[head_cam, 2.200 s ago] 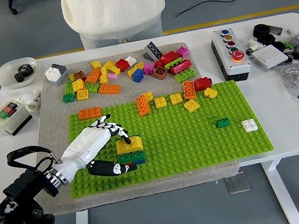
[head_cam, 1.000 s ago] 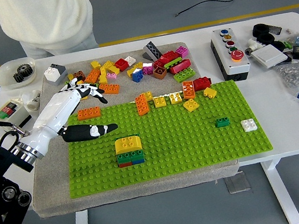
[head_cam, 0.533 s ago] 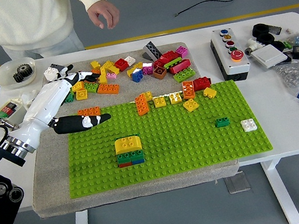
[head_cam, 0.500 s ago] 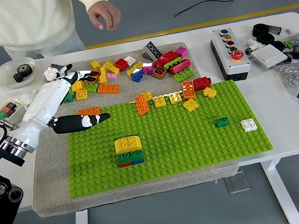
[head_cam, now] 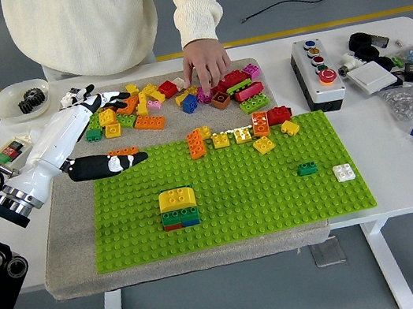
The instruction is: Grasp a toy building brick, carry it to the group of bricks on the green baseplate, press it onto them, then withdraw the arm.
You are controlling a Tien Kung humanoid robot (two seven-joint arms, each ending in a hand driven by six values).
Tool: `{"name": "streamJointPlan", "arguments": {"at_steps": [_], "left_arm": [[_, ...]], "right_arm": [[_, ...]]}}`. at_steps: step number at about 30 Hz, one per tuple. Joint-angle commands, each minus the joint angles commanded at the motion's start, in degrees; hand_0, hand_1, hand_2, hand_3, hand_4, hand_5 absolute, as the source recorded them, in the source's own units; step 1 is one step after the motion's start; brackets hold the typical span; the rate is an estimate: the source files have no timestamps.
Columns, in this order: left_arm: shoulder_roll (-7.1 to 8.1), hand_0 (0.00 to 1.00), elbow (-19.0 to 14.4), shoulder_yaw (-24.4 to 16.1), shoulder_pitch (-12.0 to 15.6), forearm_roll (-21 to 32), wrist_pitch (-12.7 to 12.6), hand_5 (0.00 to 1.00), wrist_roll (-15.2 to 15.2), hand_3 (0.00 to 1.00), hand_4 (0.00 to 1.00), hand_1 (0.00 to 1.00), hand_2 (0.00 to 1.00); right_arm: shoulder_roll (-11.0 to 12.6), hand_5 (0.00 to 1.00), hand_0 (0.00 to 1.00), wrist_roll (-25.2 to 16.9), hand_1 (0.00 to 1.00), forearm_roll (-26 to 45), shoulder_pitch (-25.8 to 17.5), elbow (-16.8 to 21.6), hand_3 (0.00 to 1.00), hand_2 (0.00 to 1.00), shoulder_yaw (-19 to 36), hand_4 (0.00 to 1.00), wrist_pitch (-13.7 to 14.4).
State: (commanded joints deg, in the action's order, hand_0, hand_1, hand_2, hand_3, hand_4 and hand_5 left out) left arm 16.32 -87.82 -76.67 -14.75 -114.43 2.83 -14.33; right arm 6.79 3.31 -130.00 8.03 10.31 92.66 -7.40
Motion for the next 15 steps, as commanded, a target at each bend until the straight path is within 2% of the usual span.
{"name": "streamJointPlan", "arguments": {"at_steps": [15], "left_arm": [[-0.04, 0.998, -0.30, -0.30, 0.08, 1.45, 0.02, 0.480, 0.78, 0.845, 0.998, 0.810, 0.766]], "right_arm": [[-0.19, 0.483, 0.747, 0.12, 0.649, 0.00, 0.01, 0.00, 0.630, 0.723, 0.46, 0.887, 0.44]]}}
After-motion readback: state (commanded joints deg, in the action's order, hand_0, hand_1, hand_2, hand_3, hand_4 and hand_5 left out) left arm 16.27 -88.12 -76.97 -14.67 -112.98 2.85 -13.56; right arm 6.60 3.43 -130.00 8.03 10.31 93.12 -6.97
